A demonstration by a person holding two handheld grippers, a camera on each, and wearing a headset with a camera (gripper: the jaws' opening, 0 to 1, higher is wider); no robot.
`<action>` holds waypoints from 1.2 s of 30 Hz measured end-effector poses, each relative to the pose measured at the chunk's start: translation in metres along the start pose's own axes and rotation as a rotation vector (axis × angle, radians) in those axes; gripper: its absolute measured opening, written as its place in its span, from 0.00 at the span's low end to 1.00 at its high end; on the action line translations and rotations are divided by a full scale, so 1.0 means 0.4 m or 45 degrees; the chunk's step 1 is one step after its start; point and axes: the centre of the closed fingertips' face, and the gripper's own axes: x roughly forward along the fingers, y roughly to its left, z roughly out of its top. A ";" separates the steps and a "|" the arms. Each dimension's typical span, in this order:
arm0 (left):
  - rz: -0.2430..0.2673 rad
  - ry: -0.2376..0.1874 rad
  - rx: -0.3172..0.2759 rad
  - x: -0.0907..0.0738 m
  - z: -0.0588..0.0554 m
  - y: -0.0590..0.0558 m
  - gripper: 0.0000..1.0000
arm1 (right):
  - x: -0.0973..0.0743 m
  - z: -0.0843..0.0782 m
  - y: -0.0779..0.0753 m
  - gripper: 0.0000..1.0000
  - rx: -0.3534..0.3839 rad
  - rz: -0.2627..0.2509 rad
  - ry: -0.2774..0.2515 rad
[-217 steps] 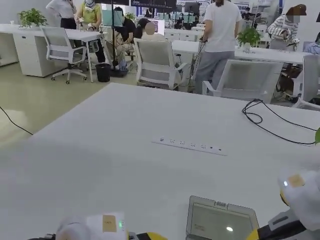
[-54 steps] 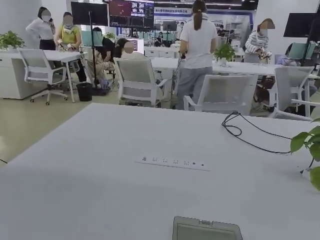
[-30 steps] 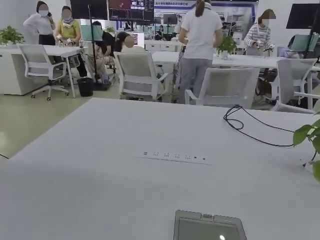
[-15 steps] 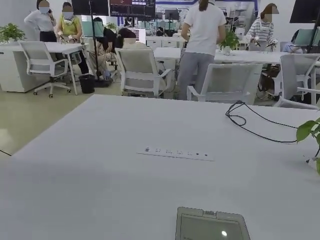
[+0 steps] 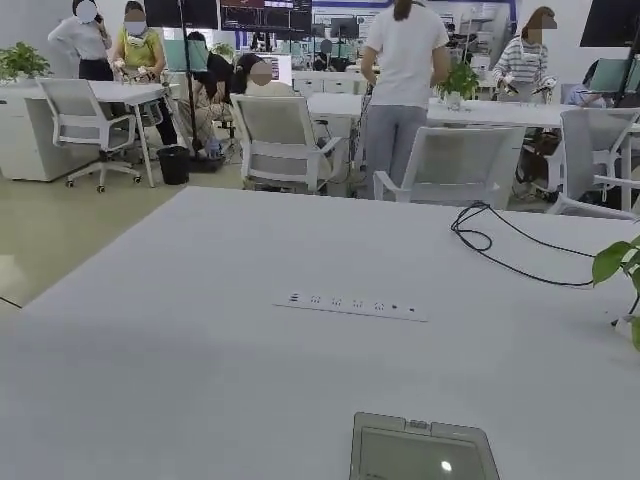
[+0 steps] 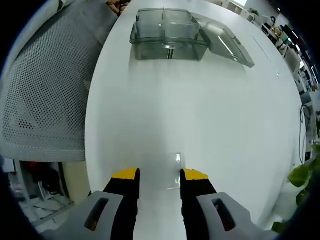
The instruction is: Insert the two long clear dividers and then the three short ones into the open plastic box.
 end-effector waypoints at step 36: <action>-0.111 -0.255 -0.533 0.123 0.252 -0.056 0.69 | -0.304 0.487 0.021 0.33 -0.108 -0.264 -0.390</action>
